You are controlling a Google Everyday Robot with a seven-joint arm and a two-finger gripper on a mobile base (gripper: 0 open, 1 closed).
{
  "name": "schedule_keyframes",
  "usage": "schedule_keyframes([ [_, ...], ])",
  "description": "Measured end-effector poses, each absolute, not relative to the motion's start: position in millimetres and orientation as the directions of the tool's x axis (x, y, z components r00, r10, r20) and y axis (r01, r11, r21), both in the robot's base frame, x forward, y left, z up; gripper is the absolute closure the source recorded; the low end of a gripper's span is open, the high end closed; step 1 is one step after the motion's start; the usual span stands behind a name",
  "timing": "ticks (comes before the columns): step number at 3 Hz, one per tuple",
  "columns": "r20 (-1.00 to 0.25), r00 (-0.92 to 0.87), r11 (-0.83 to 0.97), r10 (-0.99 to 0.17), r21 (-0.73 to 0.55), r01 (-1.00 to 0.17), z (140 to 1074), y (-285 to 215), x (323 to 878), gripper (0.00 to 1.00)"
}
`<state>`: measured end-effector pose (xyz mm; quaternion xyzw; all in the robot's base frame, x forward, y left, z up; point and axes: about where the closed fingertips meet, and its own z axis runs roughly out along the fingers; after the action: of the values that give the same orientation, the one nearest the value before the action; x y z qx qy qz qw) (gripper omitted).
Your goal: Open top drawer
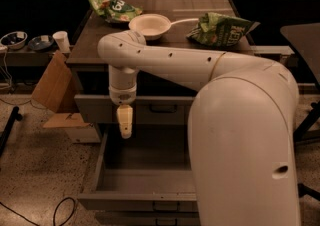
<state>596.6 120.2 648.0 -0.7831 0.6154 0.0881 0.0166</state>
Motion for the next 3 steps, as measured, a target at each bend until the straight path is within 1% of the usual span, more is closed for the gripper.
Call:
schedule_keyframes([
  [1,-0.158,0.227,-0.242,-0.961,0.083,-0.967,648.3,120.2,596.6,0.0],
  [2,-0.147,0.269,-0.288,-0.952,0.125,-0.949,648.2,117.2,573.0,0.0],
  [3,-0.121,0.336,-0.355,-0.934,0.2,-0.913,647.4,110.4,535.9,0.0],
])
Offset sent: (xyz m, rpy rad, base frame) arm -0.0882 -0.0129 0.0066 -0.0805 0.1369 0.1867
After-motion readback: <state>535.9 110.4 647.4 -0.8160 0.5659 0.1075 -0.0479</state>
